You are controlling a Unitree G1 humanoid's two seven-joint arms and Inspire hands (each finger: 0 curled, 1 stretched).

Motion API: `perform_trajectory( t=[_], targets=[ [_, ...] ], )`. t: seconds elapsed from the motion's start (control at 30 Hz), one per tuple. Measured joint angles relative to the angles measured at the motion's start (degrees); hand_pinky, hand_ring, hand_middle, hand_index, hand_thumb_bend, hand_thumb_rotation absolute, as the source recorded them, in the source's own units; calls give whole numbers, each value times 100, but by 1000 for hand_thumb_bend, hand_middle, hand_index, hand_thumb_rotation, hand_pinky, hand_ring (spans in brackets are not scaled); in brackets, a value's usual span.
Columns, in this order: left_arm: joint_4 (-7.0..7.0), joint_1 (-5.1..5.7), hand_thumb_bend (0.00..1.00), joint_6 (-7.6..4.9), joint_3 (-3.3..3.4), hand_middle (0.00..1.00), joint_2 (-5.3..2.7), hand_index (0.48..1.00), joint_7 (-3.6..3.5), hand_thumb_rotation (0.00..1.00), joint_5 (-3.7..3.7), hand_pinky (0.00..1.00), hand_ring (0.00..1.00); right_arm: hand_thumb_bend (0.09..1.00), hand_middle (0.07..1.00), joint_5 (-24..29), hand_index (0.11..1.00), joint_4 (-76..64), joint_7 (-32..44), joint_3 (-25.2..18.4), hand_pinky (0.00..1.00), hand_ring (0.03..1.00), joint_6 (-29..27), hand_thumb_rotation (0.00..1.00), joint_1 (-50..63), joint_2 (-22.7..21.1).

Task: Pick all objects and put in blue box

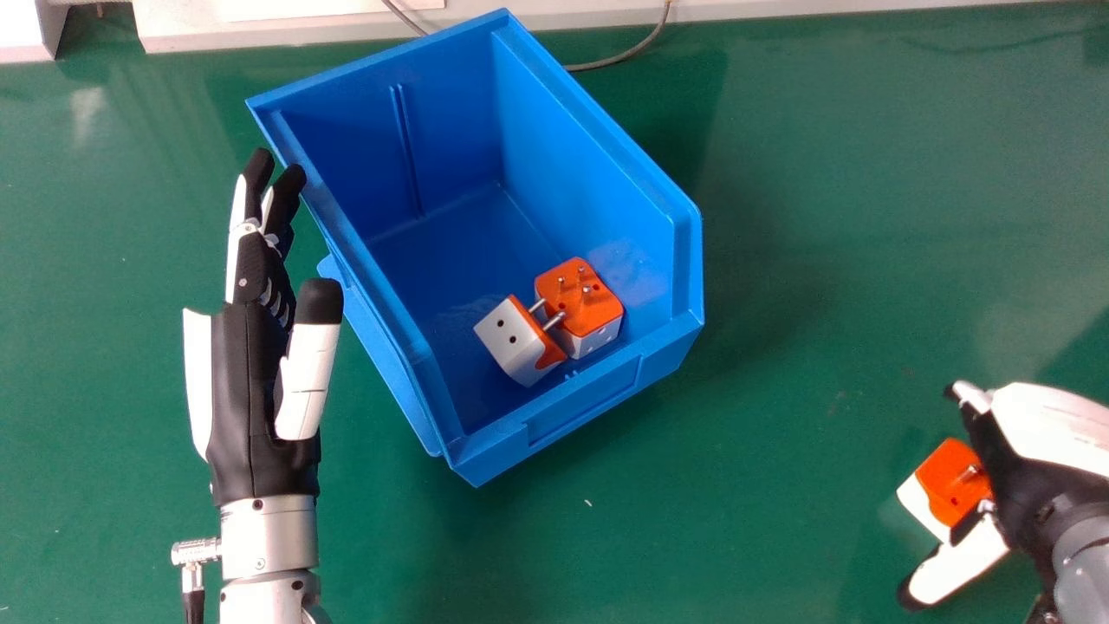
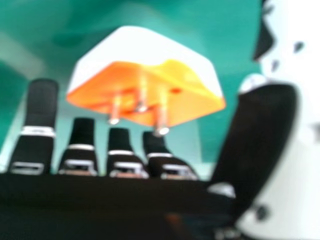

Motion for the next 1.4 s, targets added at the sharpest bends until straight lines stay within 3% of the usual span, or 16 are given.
perform_trajectory(
  t=[0.23, 0.4, 0.77, 0.87, 0.9, 1.03, 1.1, 1.4],
  targets=[
    [0, 0, 942, 2, 1, 934, 1, 955, 6, 913, 18, 997, 958, 929, 842, 103, 858, 196, -664, 167, 498, 736, -19, 132, 20, 15],
    [1, 0, 935, 2, 3, 934, 0, 955, 9, 913, 18, 997, 959, 909, 752, 274, 818, 456, -1068, 282, 401, 596, -86, 101, 18, -14],
    [1, 0, 946, 1, 15, 932, 1, 954, 4, 911, 2, 996, 957, 871, 633, 685, 736, 746, -1838, 358, 298, 442, -154, 24, -13, -110],
    [1, 1, 947, 1, 21, 933, 4, 954, 4, 911, 1, 995, 957, 857, 623, 964, 721, 807, -2044, 331, 298, 438, -255, 15, -1, -127],
    [1, 0, 948, 1, 23, 933, 7, 954, 4, 912, 1, 995, 957, 791, 625, 1066, 713, 836, -2133, 330, 307, 443, -303, 12, 8, -132],
    [1, 0, 949, 1, 26, 933, 28, 955, 2, 913, 1, 994, 956, 738, 607, 1304, 698, 906, -2356, 330, 311, 436, -358, 10, 30, -169],
    [1, 0, 948, 1, 23, 933, 30, 954, 1, 913, 4, 993, 955, 655, 562, 1340, 642, 982, -2537, 347, 309, 412, -373, 6, 30, -170],
    [-2, 7, 927, -5, 25, 930, 33, 954, 6, 907, 11, 989, 953, 572, 528, 1535, 559, 1077, -2989, 413, 314, 392, -363, 2, 68, -138]
  ],
)
